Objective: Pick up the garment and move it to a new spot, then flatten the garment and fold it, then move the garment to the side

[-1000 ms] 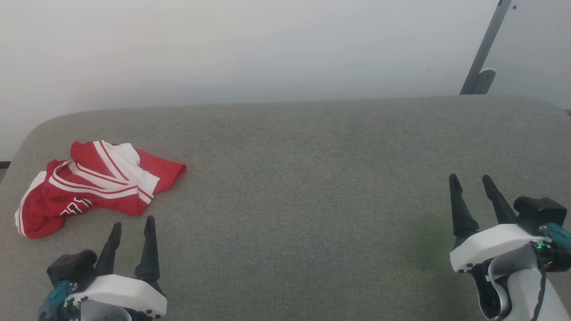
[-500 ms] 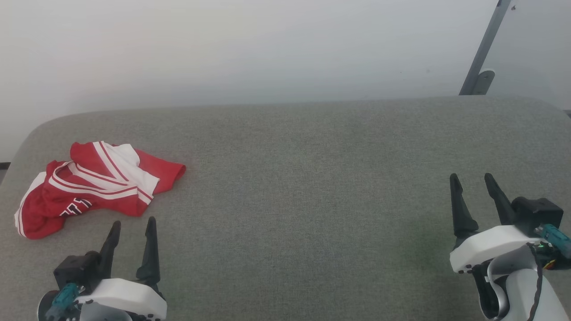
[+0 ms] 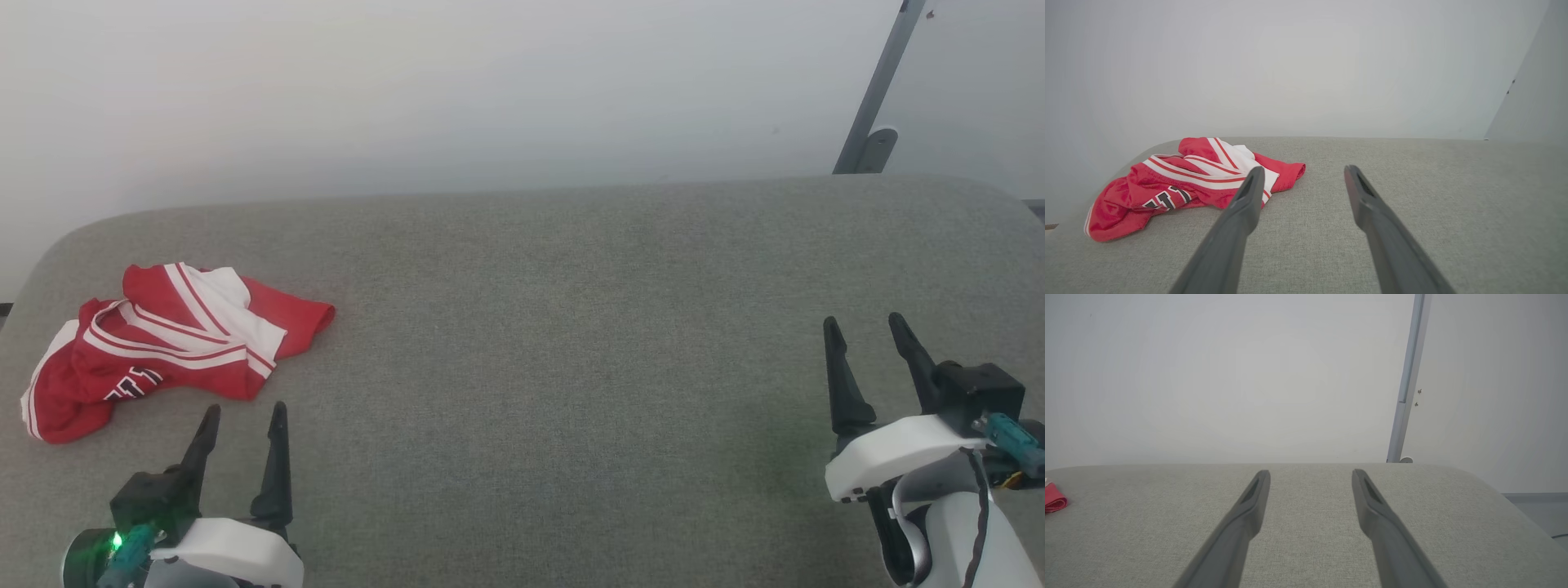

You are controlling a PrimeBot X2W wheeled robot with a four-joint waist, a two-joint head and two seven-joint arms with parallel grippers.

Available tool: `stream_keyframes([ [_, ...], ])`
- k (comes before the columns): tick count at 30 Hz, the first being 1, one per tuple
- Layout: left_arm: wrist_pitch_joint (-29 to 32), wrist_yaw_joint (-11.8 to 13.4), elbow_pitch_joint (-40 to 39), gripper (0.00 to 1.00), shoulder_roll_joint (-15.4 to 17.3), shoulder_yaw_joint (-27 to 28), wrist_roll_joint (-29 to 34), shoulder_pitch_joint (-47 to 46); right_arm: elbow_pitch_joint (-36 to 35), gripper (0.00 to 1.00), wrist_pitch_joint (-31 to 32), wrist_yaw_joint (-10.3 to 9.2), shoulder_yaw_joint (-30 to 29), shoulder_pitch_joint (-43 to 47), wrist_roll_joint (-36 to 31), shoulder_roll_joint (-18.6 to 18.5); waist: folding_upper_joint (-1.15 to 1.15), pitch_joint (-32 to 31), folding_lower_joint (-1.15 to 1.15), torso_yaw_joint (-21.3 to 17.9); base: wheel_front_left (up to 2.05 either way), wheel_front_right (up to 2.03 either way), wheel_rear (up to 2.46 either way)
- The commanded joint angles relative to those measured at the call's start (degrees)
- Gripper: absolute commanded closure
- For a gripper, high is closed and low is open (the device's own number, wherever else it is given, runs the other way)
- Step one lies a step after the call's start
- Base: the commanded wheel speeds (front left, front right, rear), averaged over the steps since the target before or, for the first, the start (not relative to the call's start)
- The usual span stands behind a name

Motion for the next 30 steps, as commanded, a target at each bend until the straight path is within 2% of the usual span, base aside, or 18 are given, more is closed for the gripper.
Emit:
stream_keyframes([
  [1, -0.7, -0.4, -0.2, 0.00, -0.1, 0.4, 1.8, 0.5, -0.3, 0.00, -0.8, 0.02, -0.4, 0.0, -1.2, 0.1, 0.00, 0.0, 0.00, 0.0, 0.00, 0.00, 0.00],
  [16, -2.1, -1.4, 0.6, 0.00, -0.5, 1.5, 7.8, 0.2, -0.4, 0.00, -2.2, 0.02, -1.9, -0.6, -5.0, 0.0, 0.00, 0.0, 0.00, -0.1, 0.00, 0.00, 0.00],
  [20, -2.0, -1.7, 1.1, 0.00, -0.8, 1.3, 7.3, -0.6, -0.5, 0.00, -2.2, 0.02, -1.6, -0.4, -4.6, 0.1, 0.00, 0.2, 0.00, 0.5, 0.00, 0.00, 0.00],
  [25, -2.0, -1.8, 1.9, 0.00, -1.6, 1.7, 6.5, -1.8, -0.5, 0.00, -2.2, 0.02, -1.0, 0.2, -3.6, 0.2, 0.00, 0.9, 0.00, 3.4, 0.00, 0.00, 0.00],
  [30, -2.0, -1.7, 2.1, 0.00, -2.3, 2.6, 6.7, -2.7, -0.7, 0.00, -2.2, 0.02, 0.4, 0.3, -3.3, 0.0, 0.00, 2.4, 0.00, 8.9, 0.00, 0.00, 0.00],
])
